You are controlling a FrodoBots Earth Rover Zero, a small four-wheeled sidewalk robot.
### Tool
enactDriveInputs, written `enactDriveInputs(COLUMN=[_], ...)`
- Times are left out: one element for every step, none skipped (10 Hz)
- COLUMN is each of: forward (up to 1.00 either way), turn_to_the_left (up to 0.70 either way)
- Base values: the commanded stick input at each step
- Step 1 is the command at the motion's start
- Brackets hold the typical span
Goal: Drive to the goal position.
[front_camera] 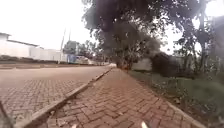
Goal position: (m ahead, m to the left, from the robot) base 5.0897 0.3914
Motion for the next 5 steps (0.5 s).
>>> enactDriveInputs(forward=[0.70,0.70,0.70,0.70,0.70], turn_to_the_left=[0.00,0.00,0.00,0.00,0.00])
